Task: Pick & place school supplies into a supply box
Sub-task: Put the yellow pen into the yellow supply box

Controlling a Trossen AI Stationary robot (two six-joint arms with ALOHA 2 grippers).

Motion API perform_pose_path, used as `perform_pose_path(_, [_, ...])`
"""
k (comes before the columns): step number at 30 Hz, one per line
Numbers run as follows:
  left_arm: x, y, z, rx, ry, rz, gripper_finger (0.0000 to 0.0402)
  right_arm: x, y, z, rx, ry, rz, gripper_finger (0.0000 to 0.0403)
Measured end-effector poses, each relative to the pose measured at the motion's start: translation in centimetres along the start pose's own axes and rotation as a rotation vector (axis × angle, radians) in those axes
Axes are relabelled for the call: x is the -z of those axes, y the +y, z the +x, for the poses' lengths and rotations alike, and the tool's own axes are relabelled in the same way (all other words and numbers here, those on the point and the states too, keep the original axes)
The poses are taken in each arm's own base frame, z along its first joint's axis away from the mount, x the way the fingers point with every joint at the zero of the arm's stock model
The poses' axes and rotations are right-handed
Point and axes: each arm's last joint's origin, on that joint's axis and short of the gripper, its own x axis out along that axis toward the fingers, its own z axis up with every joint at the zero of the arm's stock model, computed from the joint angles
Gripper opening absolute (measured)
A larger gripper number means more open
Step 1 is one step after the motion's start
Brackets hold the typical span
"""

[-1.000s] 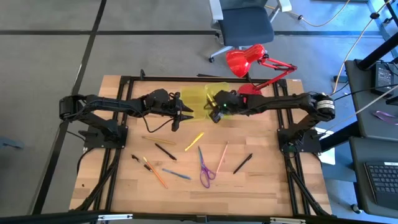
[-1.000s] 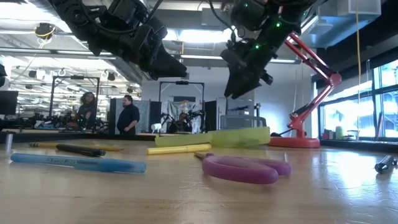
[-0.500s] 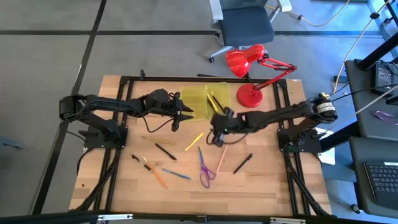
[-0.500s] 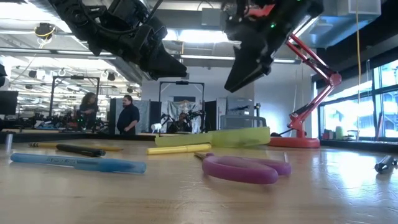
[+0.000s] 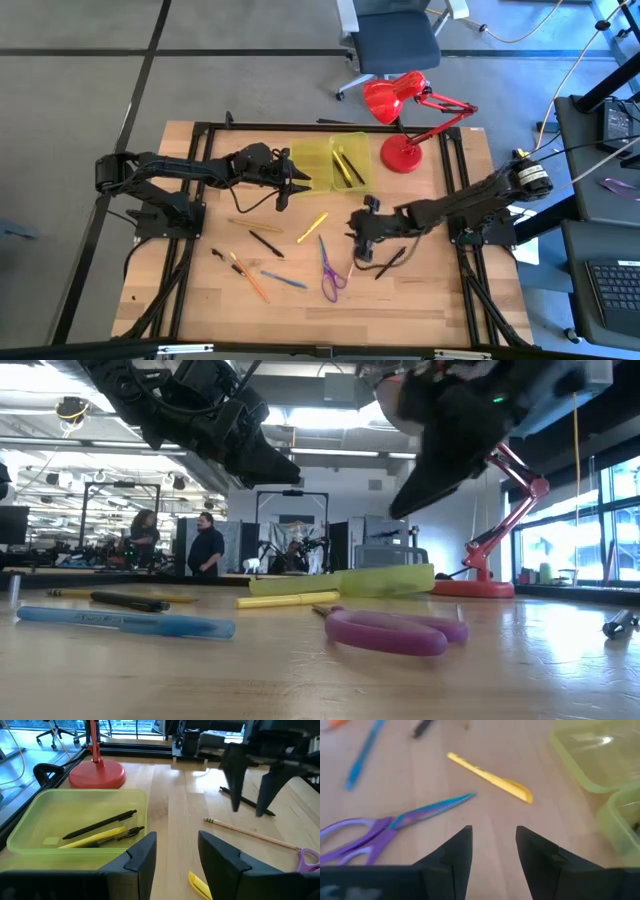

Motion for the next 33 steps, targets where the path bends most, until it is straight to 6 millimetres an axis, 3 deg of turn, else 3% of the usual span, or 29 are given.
perform_pose_path(8, [-0.1,0.0,0.0,0.005,-0.010,-0.006,0.0139,4.2,-0.6,-3.8,-0.111,-0.176,-0.030,0.0156])
perform_pose_path(17, [-0.1,0.0,0.0,0.007,-0.014,-0.034,0.0139,8.7,-1.6,-5.0,-0.230,-0.318,-0.148,0.0156])
perform_pose_path(28, [-0.1,-0.1,0.0,0.009,-0.008,-0.066,0.0224,9.1,-1.8,-4.9,-0.217,-0.305,-0.155,0.0156])
perform_pose_path(33, [-0.3,-0.2,0.0,0.013,-0.025,-0.122,0.0238,9.1,-1.8,-4.9,-0.216,-0.304,-0.156,0.0156])
